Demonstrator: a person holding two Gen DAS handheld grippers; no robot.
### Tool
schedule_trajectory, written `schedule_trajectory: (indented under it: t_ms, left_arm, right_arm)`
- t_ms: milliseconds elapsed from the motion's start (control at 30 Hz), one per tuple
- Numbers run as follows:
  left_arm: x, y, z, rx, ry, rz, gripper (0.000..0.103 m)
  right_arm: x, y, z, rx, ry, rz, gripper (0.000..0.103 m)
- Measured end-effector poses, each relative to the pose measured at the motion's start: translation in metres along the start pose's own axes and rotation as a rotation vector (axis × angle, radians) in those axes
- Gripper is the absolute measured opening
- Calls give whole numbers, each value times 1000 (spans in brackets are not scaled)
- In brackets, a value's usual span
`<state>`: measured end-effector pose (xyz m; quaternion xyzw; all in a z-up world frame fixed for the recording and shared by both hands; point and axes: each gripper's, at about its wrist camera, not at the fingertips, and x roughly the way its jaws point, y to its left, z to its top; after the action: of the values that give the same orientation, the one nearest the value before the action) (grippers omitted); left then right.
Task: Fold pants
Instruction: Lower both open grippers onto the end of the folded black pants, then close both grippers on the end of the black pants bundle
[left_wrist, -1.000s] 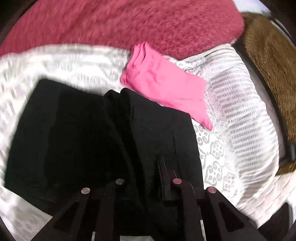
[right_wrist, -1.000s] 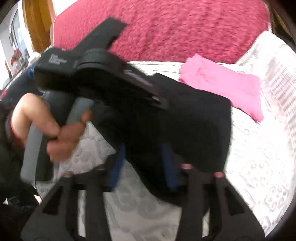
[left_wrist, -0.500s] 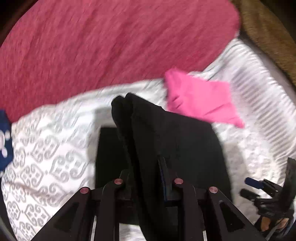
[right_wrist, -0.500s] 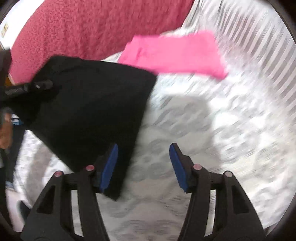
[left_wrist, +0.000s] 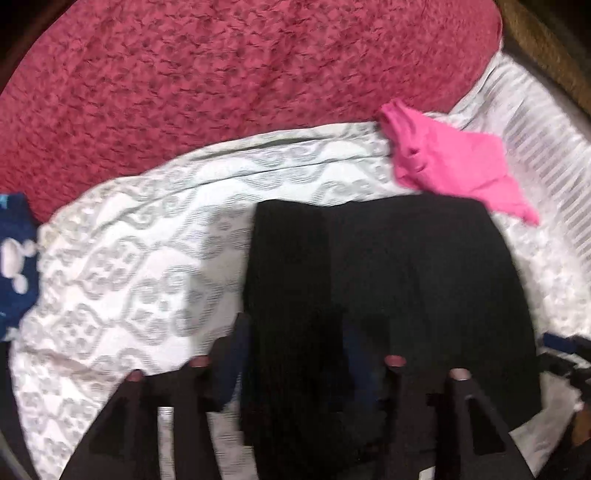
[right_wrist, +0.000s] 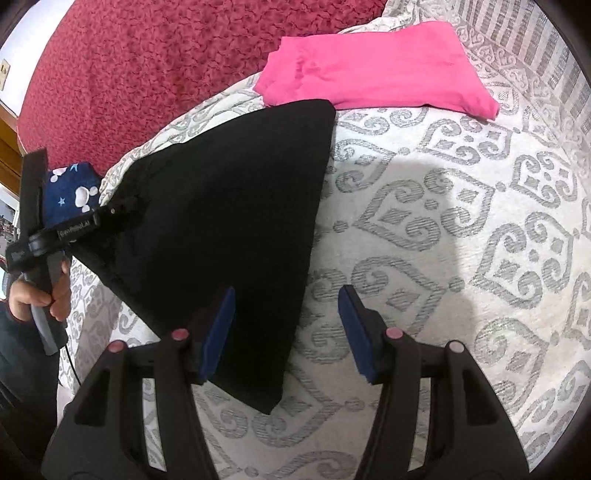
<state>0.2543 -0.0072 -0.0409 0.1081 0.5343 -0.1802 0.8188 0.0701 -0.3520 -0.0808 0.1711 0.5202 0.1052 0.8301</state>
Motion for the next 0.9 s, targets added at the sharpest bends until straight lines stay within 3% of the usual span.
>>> schedule_trajectory:
  t_ms: [100, 200, 533, 900]
  left_arm:
    - [0, 9, -9, -9, -2, -10, 66]
    - [3, 10, -14, -1, 4, 27, 66]
    - [9, 19, -15, -38, -12, -12, 72]
    - [20, 36, -20, -110, -11, -111, 81]
  right_arm:
    - [4, 0, 0, 3, 14, 8, 59]
    - [7, -1, 2, 16, 24, 10, 59]
    - [14, -1, 9, 45, 46, 22, 59]
    - [24, 0, 19, 81, 61, 22, 62]
